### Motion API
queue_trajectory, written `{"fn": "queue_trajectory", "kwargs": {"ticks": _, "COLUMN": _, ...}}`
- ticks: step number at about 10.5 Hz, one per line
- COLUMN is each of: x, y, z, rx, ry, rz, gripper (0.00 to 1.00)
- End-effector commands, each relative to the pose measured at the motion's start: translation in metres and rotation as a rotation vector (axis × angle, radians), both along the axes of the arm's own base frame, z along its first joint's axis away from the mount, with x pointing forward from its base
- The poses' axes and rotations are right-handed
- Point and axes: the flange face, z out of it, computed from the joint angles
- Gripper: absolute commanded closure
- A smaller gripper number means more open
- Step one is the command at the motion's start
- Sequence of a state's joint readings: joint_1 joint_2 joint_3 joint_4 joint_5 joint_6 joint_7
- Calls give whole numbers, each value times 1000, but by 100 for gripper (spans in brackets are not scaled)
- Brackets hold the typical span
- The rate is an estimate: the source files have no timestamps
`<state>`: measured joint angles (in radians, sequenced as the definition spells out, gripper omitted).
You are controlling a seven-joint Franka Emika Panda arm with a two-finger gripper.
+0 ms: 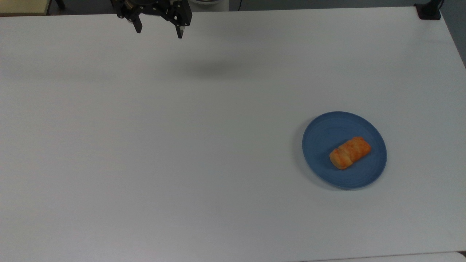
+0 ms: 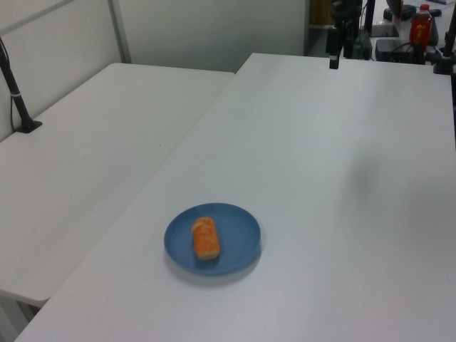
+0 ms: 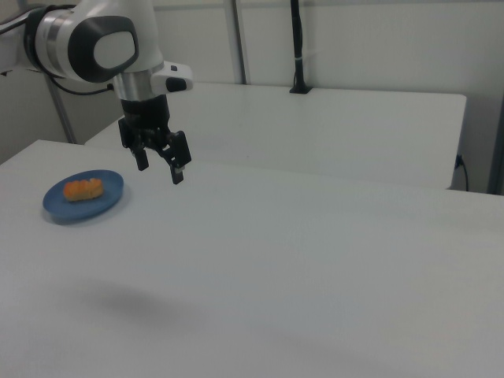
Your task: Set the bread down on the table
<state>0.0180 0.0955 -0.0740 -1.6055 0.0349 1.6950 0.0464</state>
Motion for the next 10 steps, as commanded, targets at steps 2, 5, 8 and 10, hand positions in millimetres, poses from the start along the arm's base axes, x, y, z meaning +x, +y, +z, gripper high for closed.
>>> {"fn": "queue_trajectory", "kwargs": {"ticks": 2, "x": -9, "y": -5, "z": 6, "rx": 16, "ry": -8, "rz": 0, "gripper": 0}}
{"fn": "queue_trajectory", "kwargs": {"ticks": 5, "x": -10, "y": -6, "z": 6, "rx": 17, "ry": -6, "rz": -1, "gripper": 0}}
{"fn": "queue_trajectory", "kwargs": {"ticks": 8, "x": -8, "y": -2, "z": 4, "rx": 23, "ry": -10, "rz": 2, "gripper": 0}}
{"fn": "queue_trajectory", "kwargs": {"ticks": 10, "x": -3, "y": 13, "z": 12, "rx": 119, "ry": -36, "rz": -38, "gripper": 0}}
